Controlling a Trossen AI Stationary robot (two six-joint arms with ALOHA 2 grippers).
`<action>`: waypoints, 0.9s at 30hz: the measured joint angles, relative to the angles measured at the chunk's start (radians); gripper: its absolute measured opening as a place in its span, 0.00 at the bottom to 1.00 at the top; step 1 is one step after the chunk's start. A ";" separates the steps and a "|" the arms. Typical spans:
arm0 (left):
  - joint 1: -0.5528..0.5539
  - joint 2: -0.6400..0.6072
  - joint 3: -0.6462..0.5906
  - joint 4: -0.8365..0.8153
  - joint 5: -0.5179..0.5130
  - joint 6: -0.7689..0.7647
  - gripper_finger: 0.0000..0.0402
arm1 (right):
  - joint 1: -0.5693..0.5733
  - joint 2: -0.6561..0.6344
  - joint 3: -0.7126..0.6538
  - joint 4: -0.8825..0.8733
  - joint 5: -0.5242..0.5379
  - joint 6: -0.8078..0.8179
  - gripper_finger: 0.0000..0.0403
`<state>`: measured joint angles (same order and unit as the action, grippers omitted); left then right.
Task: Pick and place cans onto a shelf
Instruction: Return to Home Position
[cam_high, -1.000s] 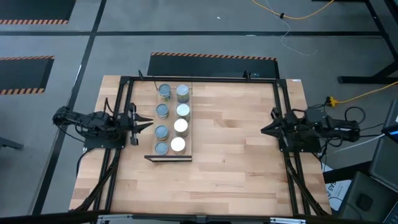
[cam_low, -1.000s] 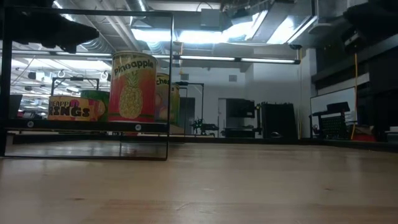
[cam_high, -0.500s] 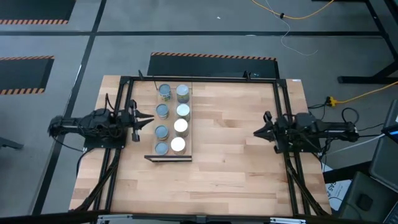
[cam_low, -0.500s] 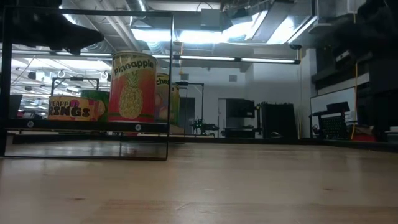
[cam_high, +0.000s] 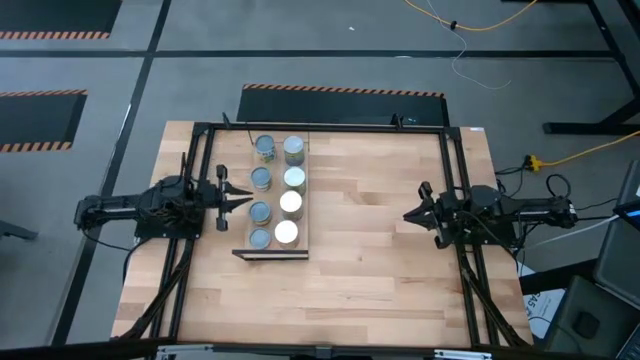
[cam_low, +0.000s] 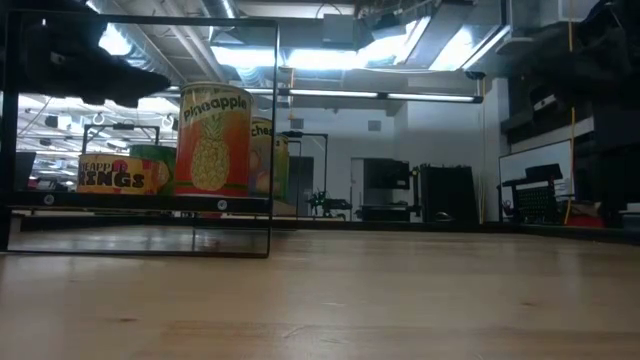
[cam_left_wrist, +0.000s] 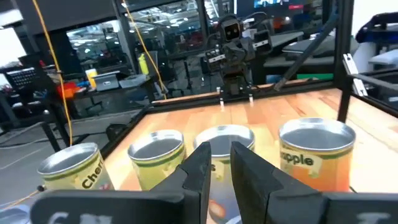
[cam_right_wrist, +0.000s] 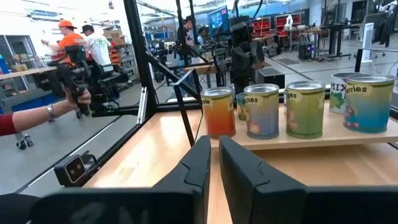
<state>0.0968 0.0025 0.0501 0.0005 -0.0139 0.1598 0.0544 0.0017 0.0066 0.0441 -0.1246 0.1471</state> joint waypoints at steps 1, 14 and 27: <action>0.005 0.000 -0.014 0.018 0.001 -0.001 0.14 | 0.000 0.000 0.000 0.001 0.000 0.000 0.10; 0.043 0.000 -0.042 0.027 0.082 -0.039 0.14 | 0.000 0.000 0.000 -0.006 0.027 -0.081 0.10; 0.043 0.004 -0.042 0.023 0.081 -0.094 0.14 | 0.000 0.000 0.000 -0.008 0.039 -0.164 0.10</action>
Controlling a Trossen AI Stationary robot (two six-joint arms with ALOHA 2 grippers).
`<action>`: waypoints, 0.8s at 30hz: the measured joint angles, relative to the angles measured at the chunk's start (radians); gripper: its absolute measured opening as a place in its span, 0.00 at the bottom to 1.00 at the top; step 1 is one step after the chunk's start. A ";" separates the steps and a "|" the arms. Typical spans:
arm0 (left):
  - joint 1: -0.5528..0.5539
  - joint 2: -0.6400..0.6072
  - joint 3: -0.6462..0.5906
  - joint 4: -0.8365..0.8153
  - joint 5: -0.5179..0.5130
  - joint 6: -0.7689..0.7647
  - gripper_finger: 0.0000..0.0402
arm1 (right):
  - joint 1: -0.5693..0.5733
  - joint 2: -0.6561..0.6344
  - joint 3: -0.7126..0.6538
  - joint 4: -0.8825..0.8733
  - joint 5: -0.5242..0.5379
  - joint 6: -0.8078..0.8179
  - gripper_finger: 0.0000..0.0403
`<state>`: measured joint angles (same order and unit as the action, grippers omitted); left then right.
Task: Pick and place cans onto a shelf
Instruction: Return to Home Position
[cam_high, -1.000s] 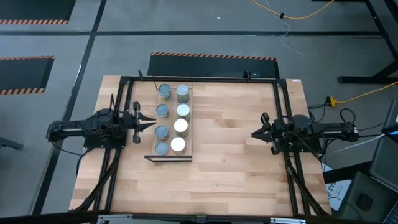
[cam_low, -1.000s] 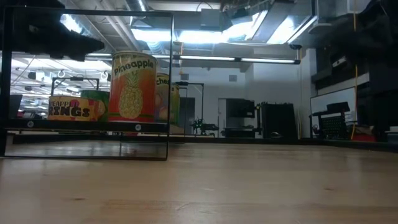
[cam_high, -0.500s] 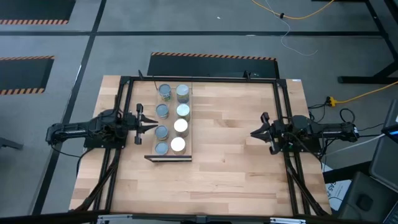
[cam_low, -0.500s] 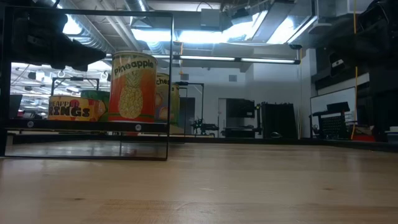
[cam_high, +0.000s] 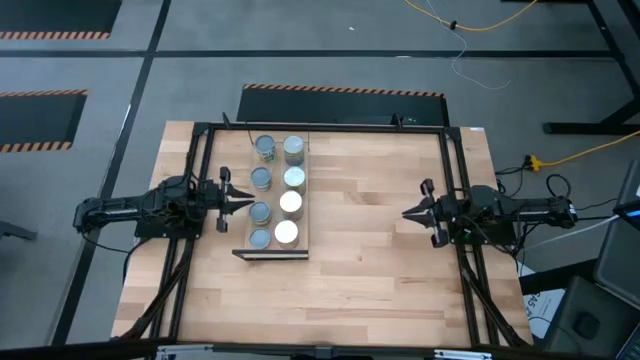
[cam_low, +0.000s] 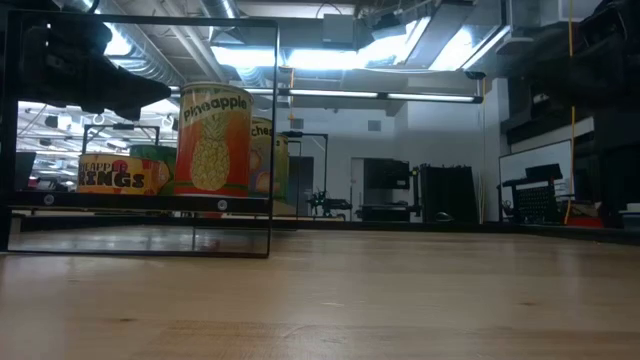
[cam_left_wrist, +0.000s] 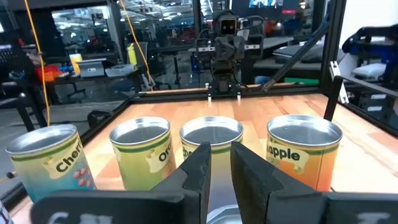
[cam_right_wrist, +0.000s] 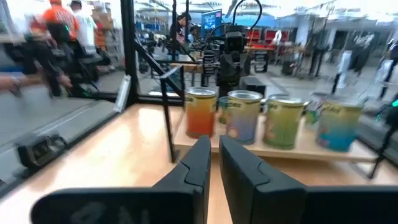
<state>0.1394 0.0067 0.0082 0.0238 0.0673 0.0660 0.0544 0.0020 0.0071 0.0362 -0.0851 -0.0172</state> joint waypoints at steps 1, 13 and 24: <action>0.000 0.000 0.000 0.000 0.000 -0.011 0.14 | 0.000 0.000 0.000 -0.002 0.012 -0.026 0.10; 0.000 0.000 0.000 -0.002 -0.005 -0.004 0.14 | -0.030 0.002 0.000 -0.008 0.103 -0.092 0.10; 0.000 0.000 0.000 -0.003 -0.005 -0.004 0.14 | -0.042 0.002 0.001 -0.007 0.102 -0.093 0.10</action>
